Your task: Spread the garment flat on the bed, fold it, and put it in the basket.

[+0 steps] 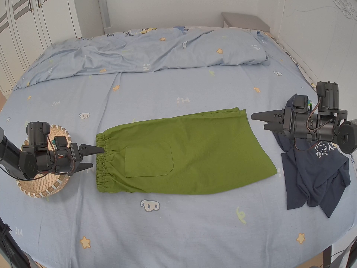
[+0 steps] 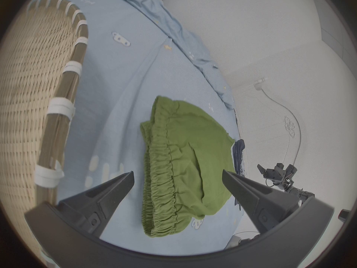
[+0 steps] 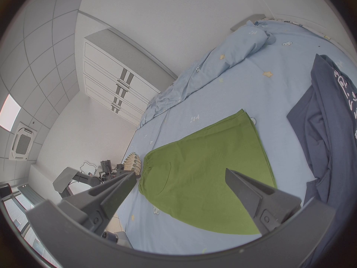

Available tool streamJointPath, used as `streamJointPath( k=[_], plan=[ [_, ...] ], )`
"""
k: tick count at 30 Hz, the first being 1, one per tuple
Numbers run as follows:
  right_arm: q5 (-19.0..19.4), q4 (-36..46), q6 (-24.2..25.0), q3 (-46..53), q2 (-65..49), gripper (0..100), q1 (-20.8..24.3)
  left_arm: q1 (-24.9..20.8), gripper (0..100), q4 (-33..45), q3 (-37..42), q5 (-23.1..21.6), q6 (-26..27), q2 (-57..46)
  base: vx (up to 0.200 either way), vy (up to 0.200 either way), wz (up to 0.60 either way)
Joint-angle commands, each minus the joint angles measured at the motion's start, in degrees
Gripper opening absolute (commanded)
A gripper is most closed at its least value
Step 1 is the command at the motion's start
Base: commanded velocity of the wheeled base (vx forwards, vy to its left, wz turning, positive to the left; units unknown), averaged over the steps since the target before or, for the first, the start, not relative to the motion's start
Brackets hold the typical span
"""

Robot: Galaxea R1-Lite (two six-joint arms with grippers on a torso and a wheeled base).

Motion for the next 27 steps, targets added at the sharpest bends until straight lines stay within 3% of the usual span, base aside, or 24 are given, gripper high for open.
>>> streamJointPath(
  k=[1, 27],
  plan=[
    [0.0, -0.1, 0.0, 0.4, -1.2, 100, 0.2, -2.0, 100, -0.6, 1.1, 0.3, 0.7, 2.9, 0.000, 0.000, 0.00],
    [0.0, -0.1, 0.0, 0.3, -1.1, 100, 0.6, -5.8, 100, -4.1, -3.3, 0.9, 0.8, 10.6, 0.000, 0.000, 0.00]
  ],
)
